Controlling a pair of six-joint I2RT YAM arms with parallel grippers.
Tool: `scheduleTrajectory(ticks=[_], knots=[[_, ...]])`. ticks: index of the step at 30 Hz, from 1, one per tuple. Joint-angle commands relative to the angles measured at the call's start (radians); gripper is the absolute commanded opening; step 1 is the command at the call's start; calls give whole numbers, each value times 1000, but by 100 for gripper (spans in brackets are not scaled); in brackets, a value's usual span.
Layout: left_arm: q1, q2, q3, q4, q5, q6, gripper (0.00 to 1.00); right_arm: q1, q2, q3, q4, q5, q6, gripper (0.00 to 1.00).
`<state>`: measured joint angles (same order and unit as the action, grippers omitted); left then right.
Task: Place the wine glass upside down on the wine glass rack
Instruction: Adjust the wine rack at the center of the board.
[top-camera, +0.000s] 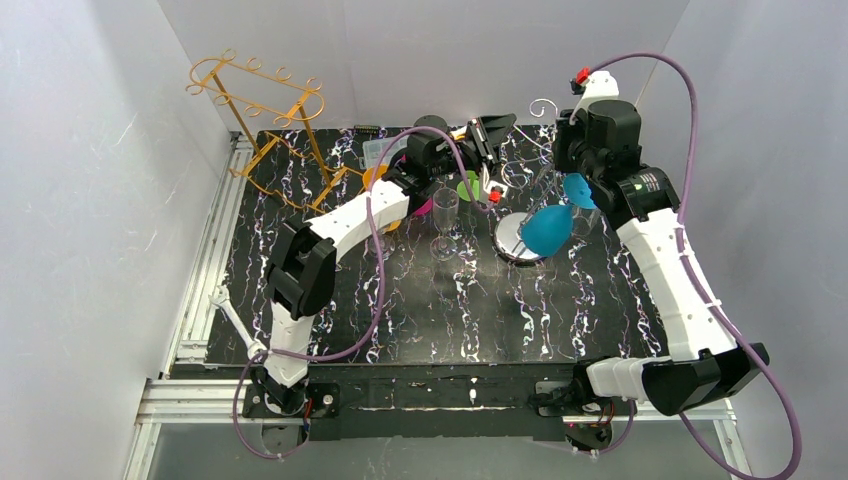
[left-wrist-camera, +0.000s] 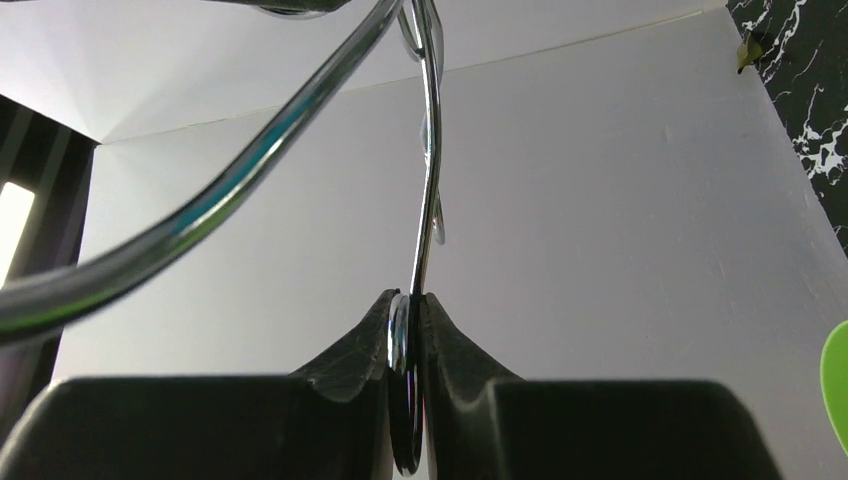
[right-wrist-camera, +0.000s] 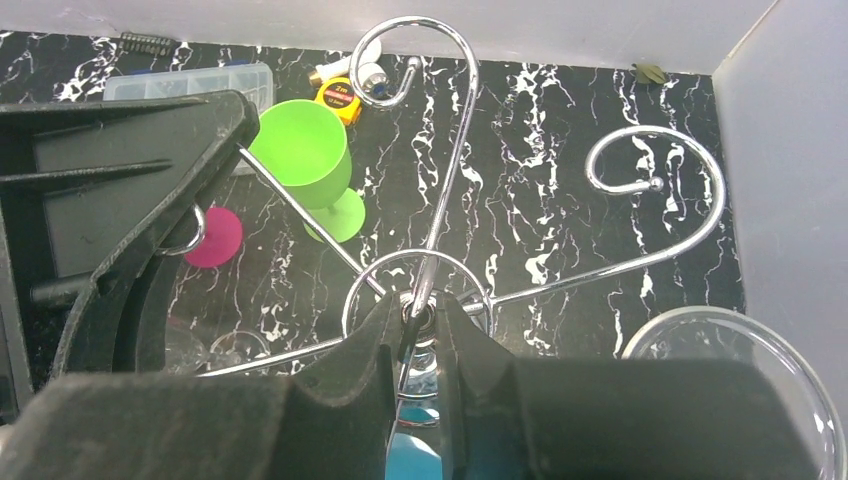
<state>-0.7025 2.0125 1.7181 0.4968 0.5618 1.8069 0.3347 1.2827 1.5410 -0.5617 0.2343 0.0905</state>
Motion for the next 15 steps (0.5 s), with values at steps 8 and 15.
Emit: scheduleTrajectory(ticks=[8,15], knots=[[30,34,171,82,-10,40,2,13,33,56,164,-45,-26,16],[59,33,166,82,-29,37,1,13,100,118,165,-45,-31,15]])
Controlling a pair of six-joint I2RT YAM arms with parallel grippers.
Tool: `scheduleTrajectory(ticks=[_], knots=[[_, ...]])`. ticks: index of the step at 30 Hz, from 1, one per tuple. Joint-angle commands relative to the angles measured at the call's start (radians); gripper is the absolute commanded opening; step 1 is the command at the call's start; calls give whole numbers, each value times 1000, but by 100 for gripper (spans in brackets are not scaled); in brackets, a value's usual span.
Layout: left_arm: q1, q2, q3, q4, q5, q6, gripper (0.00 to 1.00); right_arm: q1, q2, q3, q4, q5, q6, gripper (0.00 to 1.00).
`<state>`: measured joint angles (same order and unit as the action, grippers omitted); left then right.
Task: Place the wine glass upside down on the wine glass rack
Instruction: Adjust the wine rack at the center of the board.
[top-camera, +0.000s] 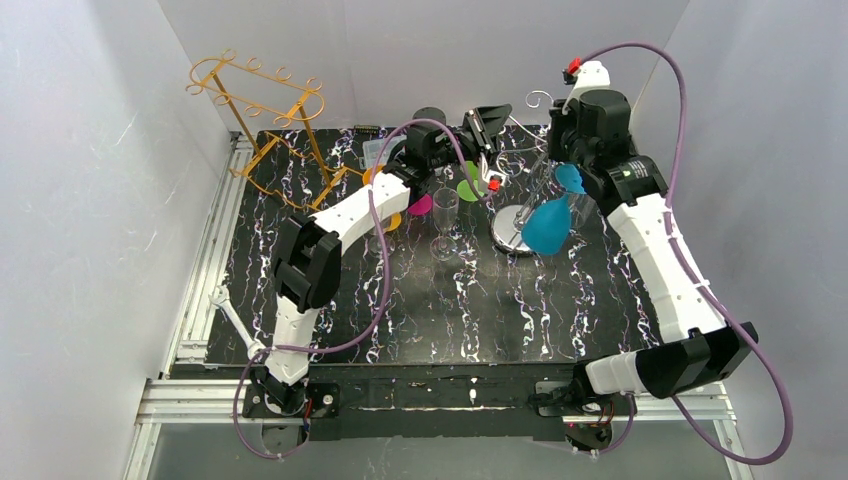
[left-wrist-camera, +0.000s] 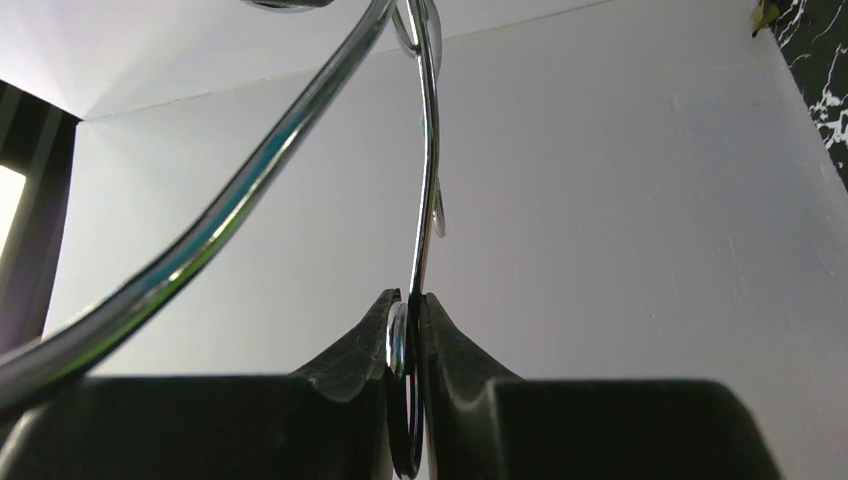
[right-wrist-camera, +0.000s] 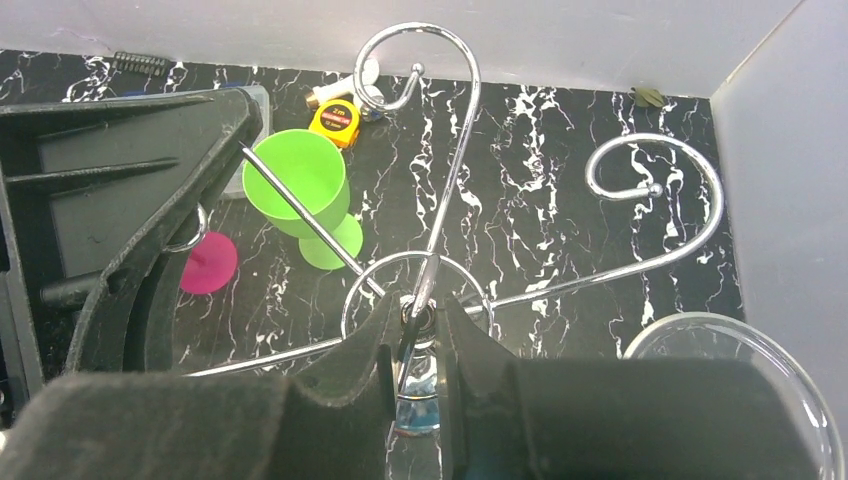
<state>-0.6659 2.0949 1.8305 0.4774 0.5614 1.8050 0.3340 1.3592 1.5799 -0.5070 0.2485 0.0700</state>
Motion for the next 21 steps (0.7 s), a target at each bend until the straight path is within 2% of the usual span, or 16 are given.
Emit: scheduleTrajectory(ticks=[1,6,10,19,21], knots=[[27,-53,45,101,-26,44,1,14,31,87,108,-57,-17,15],[47,-73,37,101,-32,44,2,16,50,100,123,-56,-49,15],[46,-118,-25,104,-30,51,3,16,84,148,103,-78,-68,15],[45,-218,-189,150,-41,22,14,14,121,193,74,-137,-161,16],[44,-234,-213,160,-33,22,21,14,120,189,75,-137,-161,16]])
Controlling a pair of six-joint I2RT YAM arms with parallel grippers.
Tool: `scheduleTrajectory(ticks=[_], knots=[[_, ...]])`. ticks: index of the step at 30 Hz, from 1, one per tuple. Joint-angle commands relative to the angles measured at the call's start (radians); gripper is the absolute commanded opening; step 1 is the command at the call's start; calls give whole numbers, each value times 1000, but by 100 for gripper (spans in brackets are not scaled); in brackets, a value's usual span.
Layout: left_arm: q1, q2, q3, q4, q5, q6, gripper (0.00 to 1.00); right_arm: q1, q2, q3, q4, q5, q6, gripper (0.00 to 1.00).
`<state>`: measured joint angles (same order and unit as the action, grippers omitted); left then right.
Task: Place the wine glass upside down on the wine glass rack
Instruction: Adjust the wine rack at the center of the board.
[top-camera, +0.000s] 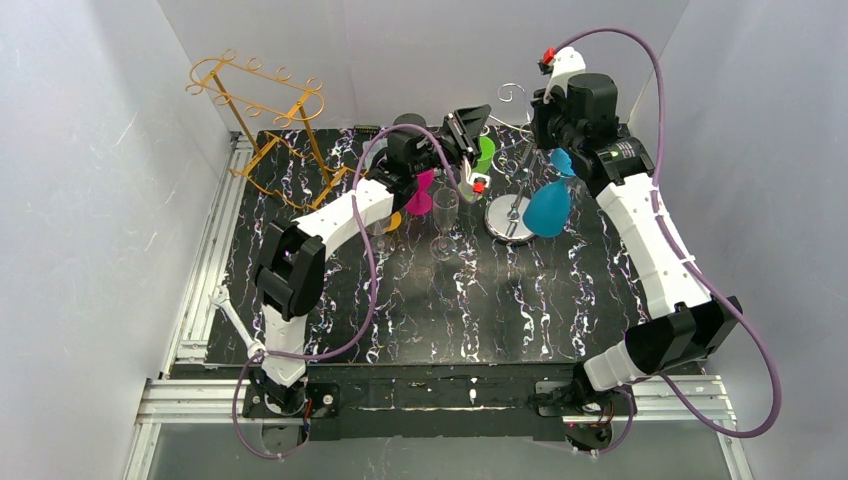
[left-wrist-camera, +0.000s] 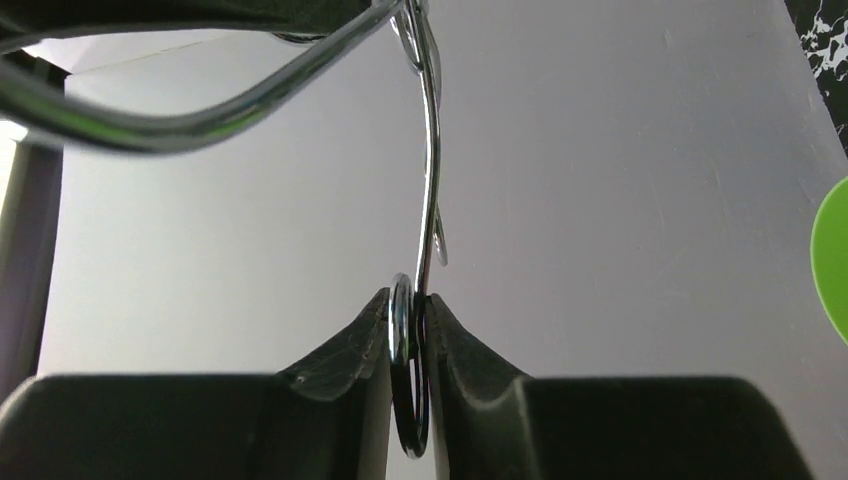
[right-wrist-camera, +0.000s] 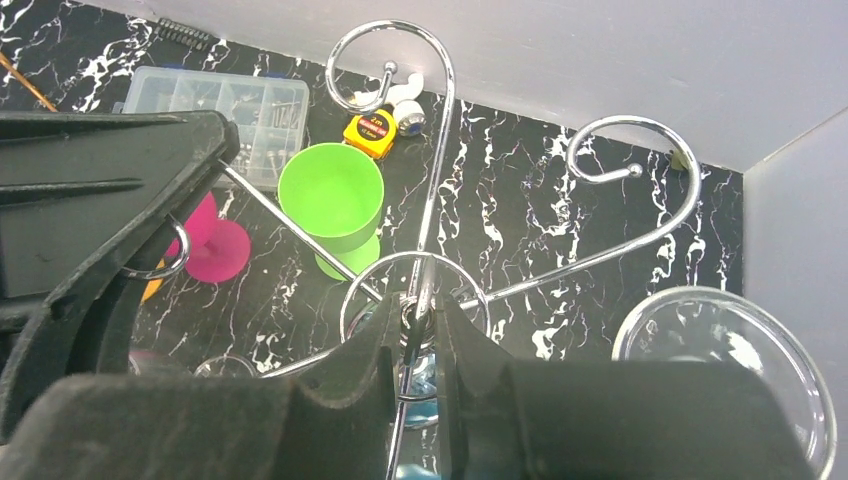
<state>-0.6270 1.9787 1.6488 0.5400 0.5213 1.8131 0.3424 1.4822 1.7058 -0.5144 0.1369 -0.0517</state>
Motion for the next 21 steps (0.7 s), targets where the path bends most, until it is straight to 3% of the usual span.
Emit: scheduleTrajectory(ticks=[1,5,12,14,21], knots=[[4,-125,-40,100,8,10,28,6,-2,62,83,-25,-39,16],[-11,-139,-56,115,-28,-31,62,6,1,58,85,-24,-41,18],[-29,-188,-74,114,-170,-164,93,6,-15,56,93,-23,-43,38],[-28,-221,-79,106,-227,-242,98,6,-15,76,72,-13,-39,48],[-9,-408,-144,-52,-328,-590,98,6,-53,113,14,-7,-4,79]])
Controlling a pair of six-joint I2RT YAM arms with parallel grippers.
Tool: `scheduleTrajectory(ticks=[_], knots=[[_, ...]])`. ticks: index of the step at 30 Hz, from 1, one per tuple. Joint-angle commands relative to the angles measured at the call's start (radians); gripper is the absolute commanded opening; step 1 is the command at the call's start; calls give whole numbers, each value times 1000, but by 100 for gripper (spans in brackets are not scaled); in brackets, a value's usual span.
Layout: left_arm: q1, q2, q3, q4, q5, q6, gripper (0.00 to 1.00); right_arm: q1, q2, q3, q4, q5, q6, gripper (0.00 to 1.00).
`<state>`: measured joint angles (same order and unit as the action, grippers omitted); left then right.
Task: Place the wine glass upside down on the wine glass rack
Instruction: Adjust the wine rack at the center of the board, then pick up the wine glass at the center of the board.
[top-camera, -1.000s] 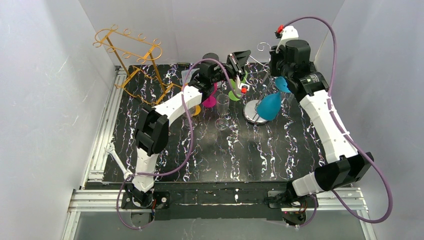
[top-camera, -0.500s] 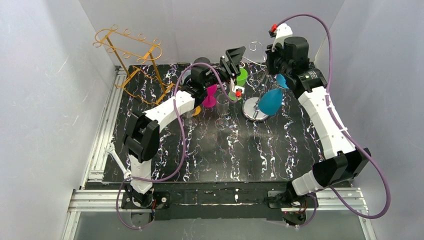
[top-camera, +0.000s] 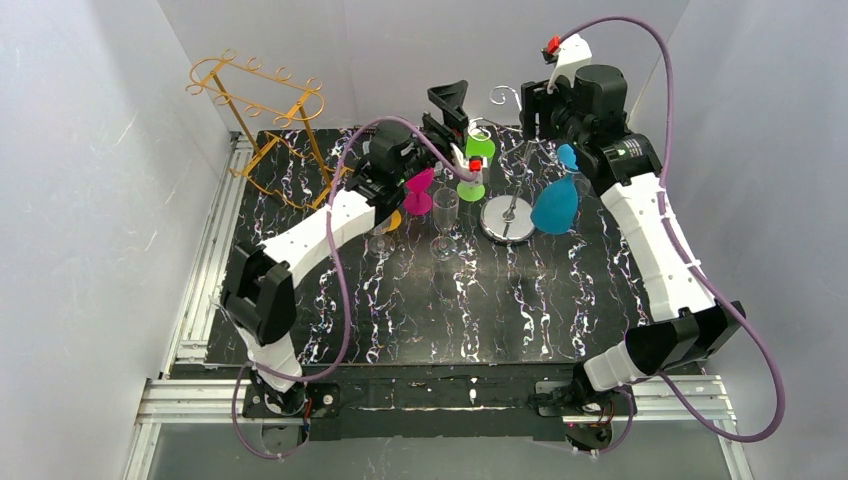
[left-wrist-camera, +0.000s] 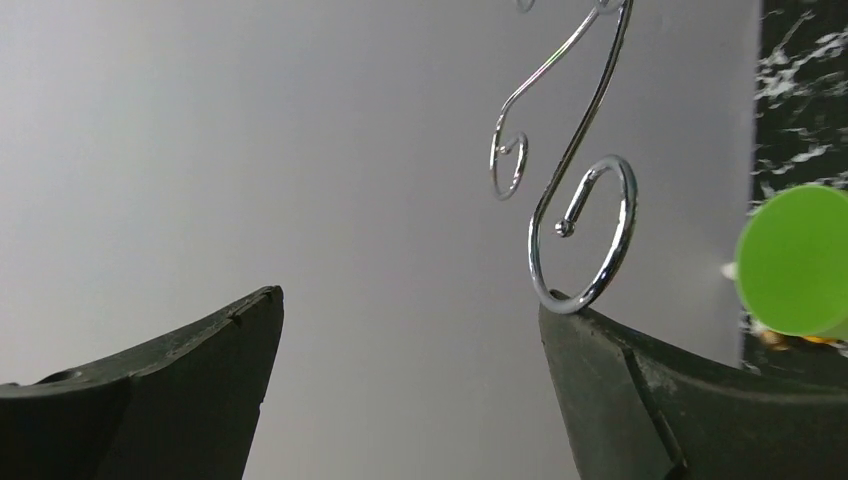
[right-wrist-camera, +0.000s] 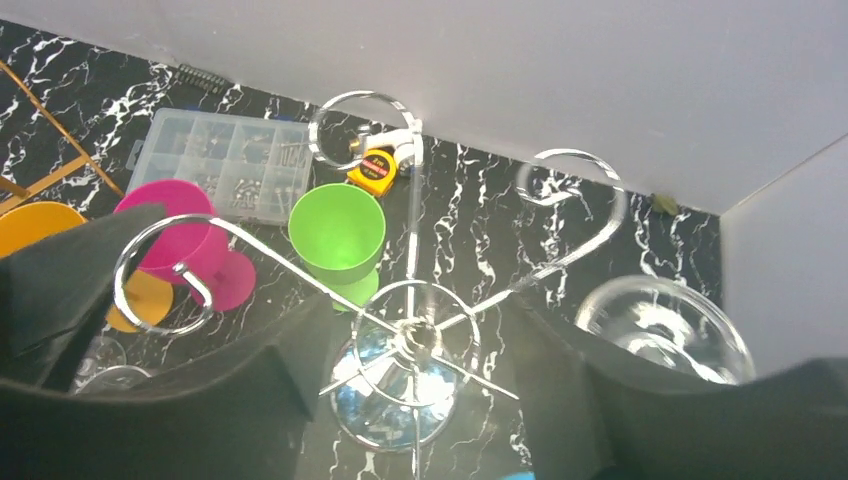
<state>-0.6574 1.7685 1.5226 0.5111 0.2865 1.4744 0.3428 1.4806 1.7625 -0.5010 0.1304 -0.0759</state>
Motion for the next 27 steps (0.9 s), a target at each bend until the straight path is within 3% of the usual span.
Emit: scheduleTrajectory(ticks=[1,3,6,10,16,18,21,27], knots=[[24,-231,-36,-58,-100,-295,98,5,-58,63,-16,2,29,86],[28,-296,-80,-110,-106,-371,98,5,-69,78,-51,-2,42,98],[34,-393,-150,-189,-107,-488,98,7,-72,126,-127,3,45,98],[40,-463,-238,-227,-83,-508,98,7,-101,133,-133,10,50,98],[41,-477,-148,-348,-195,-719,98,19,-78,259,-226,-10,108,98],[47,-477,-67,-480,-252,-861,98,96,-72,267,-231,23,124,98],[85,-486,22,-688,-260,-1083,98,339,-39,266,-238,211,91,98],[215,-579,-1,-862,-206,-1352,98,584,68,338,-282,339,93,98]])
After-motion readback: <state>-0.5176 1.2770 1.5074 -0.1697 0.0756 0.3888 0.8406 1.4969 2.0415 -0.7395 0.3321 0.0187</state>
